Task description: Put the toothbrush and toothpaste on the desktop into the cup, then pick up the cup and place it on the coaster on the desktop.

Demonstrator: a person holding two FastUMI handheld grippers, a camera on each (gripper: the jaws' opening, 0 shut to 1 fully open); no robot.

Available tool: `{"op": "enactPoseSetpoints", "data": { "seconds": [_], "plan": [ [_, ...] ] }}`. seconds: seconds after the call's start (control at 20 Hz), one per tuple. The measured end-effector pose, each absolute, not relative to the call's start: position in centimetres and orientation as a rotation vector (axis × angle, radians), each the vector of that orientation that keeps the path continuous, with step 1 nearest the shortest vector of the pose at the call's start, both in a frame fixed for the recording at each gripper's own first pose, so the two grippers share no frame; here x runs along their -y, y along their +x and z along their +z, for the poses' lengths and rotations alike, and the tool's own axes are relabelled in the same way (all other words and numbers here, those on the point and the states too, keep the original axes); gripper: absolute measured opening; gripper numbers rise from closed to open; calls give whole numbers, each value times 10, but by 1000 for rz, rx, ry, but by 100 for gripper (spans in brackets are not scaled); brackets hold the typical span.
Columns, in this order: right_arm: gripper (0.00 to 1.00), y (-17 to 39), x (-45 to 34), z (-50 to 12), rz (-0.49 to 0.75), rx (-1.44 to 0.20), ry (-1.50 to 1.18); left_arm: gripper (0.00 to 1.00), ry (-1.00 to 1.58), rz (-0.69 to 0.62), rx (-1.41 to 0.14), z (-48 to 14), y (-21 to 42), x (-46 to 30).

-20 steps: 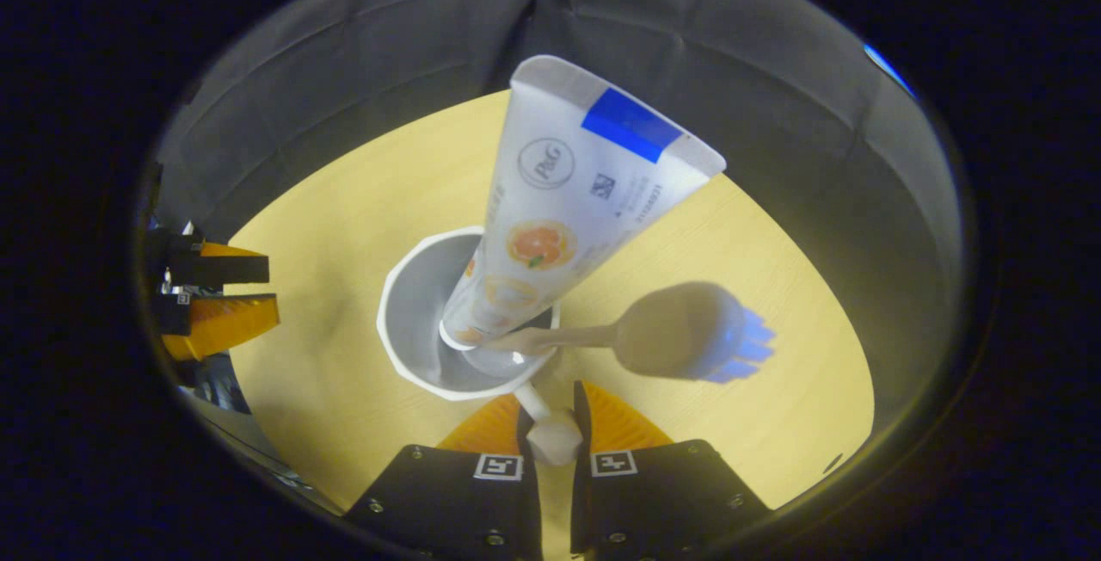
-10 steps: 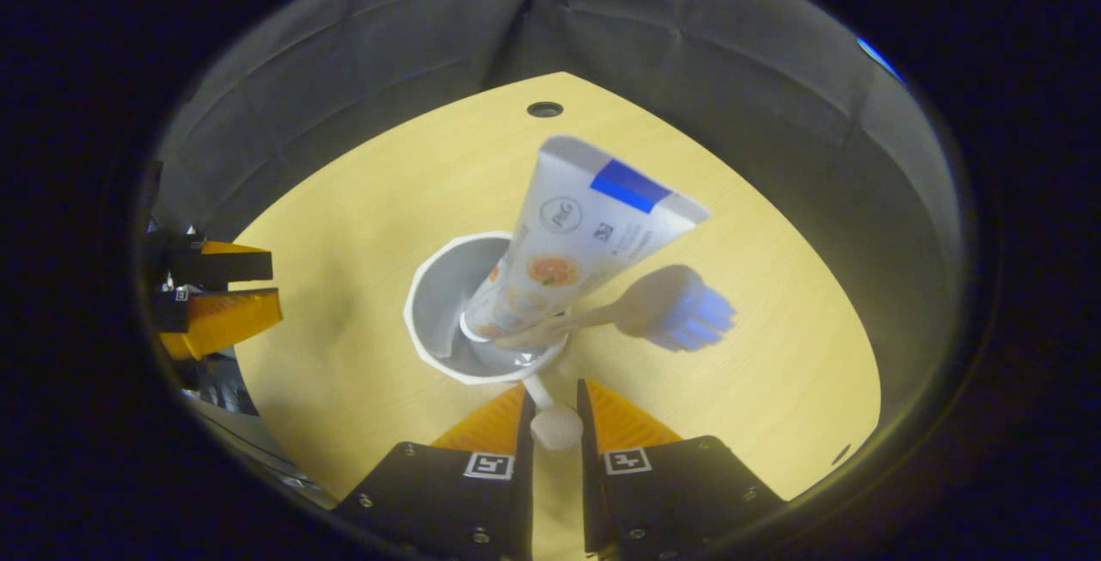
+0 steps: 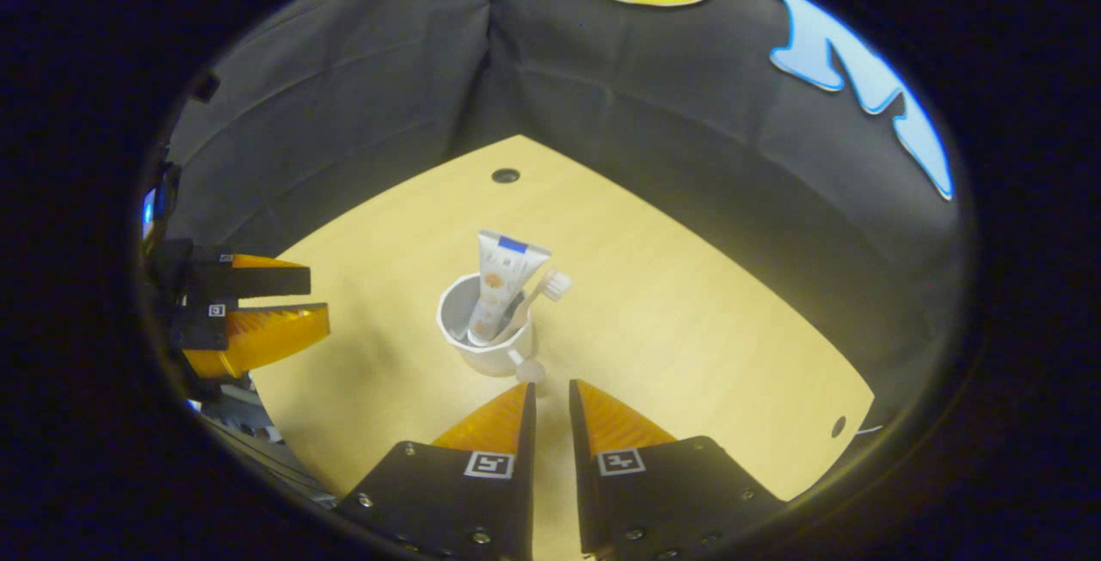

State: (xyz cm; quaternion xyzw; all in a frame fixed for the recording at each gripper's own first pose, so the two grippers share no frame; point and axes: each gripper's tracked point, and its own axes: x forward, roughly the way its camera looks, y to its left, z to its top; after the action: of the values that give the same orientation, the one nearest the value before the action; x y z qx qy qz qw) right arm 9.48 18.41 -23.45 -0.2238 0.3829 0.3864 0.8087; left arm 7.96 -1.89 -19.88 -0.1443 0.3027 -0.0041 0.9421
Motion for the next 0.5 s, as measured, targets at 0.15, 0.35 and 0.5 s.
{"op": "enactPoseSetpoints", "data": {
  "seconds": [0.15, 0.35, 0.5],
  "plan": [
    [21, 89, -166, -175, 690, -683, -344, 80, -245, -70, -492, -138, 91, 37],
    [20, 92, -143, -80, 501, -387, -235, 80, -163, -101, -279, -45, 91, 56],
    [19, 72, -126, -22, 397, -198, -150, 82, -103, -115, -108, 18, 81, 71]
  ]
}}
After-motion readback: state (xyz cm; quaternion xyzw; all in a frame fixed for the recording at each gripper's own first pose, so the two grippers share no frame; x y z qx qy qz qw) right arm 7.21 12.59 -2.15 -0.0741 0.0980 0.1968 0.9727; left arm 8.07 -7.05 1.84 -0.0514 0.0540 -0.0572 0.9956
